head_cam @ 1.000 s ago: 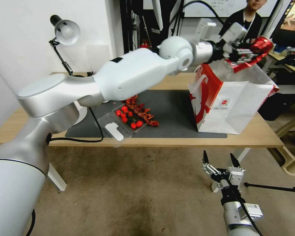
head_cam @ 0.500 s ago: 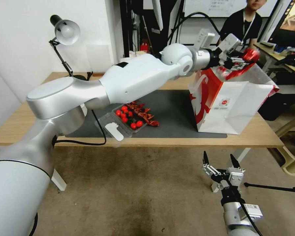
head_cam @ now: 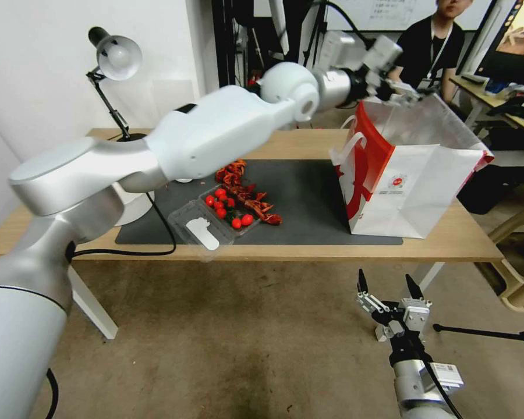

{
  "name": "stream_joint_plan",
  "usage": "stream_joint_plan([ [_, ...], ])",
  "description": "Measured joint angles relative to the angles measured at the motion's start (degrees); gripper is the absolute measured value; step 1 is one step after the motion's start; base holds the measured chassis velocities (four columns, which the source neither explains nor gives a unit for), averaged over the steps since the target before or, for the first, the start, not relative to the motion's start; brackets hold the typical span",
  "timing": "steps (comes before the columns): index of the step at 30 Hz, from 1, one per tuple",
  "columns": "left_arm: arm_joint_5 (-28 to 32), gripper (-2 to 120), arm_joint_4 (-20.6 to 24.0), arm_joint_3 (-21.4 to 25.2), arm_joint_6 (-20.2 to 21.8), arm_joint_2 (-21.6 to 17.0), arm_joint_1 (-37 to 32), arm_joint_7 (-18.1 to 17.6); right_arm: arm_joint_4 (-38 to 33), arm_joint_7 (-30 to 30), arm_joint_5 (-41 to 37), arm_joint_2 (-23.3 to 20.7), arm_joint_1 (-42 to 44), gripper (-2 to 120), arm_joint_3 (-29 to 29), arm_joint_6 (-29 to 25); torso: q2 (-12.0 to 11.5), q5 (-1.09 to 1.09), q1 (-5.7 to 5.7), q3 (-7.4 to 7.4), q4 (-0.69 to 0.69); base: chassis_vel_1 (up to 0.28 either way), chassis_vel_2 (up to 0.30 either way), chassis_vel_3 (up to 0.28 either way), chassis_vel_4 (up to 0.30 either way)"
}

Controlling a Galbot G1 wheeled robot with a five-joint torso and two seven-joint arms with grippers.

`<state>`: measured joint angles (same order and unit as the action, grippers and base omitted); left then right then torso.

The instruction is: Pick up the trash from the table and place it into the takeout bag.

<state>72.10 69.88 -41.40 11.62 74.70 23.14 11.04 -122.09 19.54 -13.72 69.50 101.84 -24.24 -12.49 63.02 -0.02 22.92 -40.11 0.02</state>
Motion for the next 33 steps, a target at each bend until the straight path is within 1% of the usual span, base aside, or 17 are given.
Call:
stream_joint_plan([
  [2, -0.06, 100, 1.73, 2.10, 1.86, -2.60, -0.90, -2.30, -0.15, -0.01, 0.16, 0.06, 0.03, 100, 0.09, 0.12, 0.00, 0.01, 0.00, 0.00, -0.02, 0.000, 0.000, 0.000, 0.000],
  [6, -0.52, 100, 3.25, 3.66, 3.52, -5.06, -2.13, -3.15, -0.44, 0.00, 0.27, 0.21, 0.16, 100, 0.06, 0.18, 0.00, 0.01, 0.00, 0.00, -0.03, 0.000, 0.000, 0.000, 0.000],
  [9, -0.60, 100, 8.21, 6.30, 6.12, -10.66, -5.63, -4.06, -0.62, 0.01, 0.33, 0.23, 0.13, 100, 0.03, 0.33, 0.00, -0.01, 0.00, 0.00, 0.01, 0.000, 0.000, 0.000, 0.000],
  [13, -0.68, 100, 12.44, 8.15, 7.63, -14.44, -8.70, -5.51, -0.63, 0.03, 0.37, 0.22, 0.09, 100, 0.04, 0.38, 0.00, 0.01, 0.00, 0.00, 0.00, 0.000, 0.000, 0.000, 0.000],
  [15, -1.61, 100, 17.50, 10.84, 8.65, -18.56, -13.40, -7.00, -0.65, 0.05, 0.41, 0.23, 0.09, 100, 0.14, 0.42, 0.00, 0.01, 0.00, 0.00, -0.02, 0.000, 0.000, 0.000, 0.000],
  [17, -1.87, 100, 18.43, 11.47, 8.71, -19.33, -14.44, -7.34, -0.65, 0.05, 0.42, 0.24, 0.09, 100, 0.16, 0.43, 0.00, 0.01, 0.00, 0.00, -0.03, 0.000, 0.000, 0.000, 0.000],
  [18, -3.59, 100, 21.55, 13.86, 8.62, -22.28, -18.70, -8.38, -0.76, 0.07, 0.46, 0.29, 0.11, 100, 0.19, 0.44, 0.00, 0.02, 0.00, 0.00, -0.03, 0.000, 0.000, 0.000, 0.000],
  [19, -3.59, 100, 21.55, 13.86, 8.62, -22.28, -18.70, -8.38, -0.76, 0.07, 0.46, 0.29, 0.11, 100, 0.19, 0.44, 0.00, 0.02, 0.00, 0.00, -0.03, 0.000, 0.000, 0.000, 0.000],
  [22, -7.39, 100, 28.60, 20.94, 6.22, -27.93, -27.97, -9.83, -0.94, 0.07, 0.68, 0.39, 0.21, 100, 0.35, 0.45, 0.00, 0.00, 0.00, 0.00, -0.02, 0.000, 0.000, 0.000, 0.000],
  [23, -7.39, 100, 28.60, 20.94, 6.22, -27.93, -27.97, -9.83, -0.94, 0.07, 0.68, 0.39, 0.21, 100, 0.35, 0.45, 0.00, 0.00, 0.00, 0.00, -0.02, 0.000, 0.000, 0.000, 0.000],
  [25, -8.67, 100, 34.94, 28.16, 4.34, -31.26, -36.51, -13.01, -1.08, 0.05, 0.86, 0.40, 0.27, 100, 0.49, 0.46, 0.01, 0.01, 0.00, 0.01, -0.01, 0.000, 0.000, 0.000, 0.000],
  [26, -8.67, 100, 34.94, 28.16, 4.34, -31.26, -36.51, -13.01, -1.08, 0.05, 0.86, 0.40, 0.27, 100, 0.49, 0.46, 0.01, 0.01, 0.00, 0.01, -0.01, 0.000, 0.000, 0.000, 0.000],
  [28, -11.93, 100, 39.02, 34.19, 2.57, -33.59, -45.51, -15.71, -1.18, 0.07, 0.88, 0.17, 0.19, 100, 0.68, 0.53, 0.01, 0.03, -0.01, 0.02, -0.01, 0.000, 0.000, 0.000, 0.000],
  [29, -11.93, 100, 39.02, 34.19, 2.57, -33.59, -45.51, -15.71, -1.18, 0.07, 0.88, 0.17, 0.19, 100, 0.68, 0.53, 0.01, 0.03, -0.01, 0.02, -0.01, 0.000, 0.000, 0.000, 0.000],
  [31, -16.70, 100, 41.90, 40.27, 0.22, -34.95, -55.65, -17.97, -1.27, 0.06, 0.88, -0.12, 0.12, 100, 0.84, 0.58, 0.01, -0.04, -0.01, 0.01, 0.01, 0.000, 0.000, 0.000, 0.000],
  [32, -18.61, 100, 43.28, 43.66, -1.17, -35.26, -60.95, -20.18, -1.32, 0.05, 0.89, -0.18, 0.12, 100, 0.88, 0.58, 0.01, 0.04, -0.01, 0.01, 0.00, 0.000, 0.000, 0.000, 0.000],
  [33, -18.61, 100, 43.28, 43.66, -1.17, -35.26, -60.95, -20.18, -1.32, 0.05, 0.89, -0.18, 0.12, 100, 0.88, 0.58, 0.01, 0.04, -0.01, 0.01, 0.00, 0.000, 0.000, 0.000, 0.000],
])
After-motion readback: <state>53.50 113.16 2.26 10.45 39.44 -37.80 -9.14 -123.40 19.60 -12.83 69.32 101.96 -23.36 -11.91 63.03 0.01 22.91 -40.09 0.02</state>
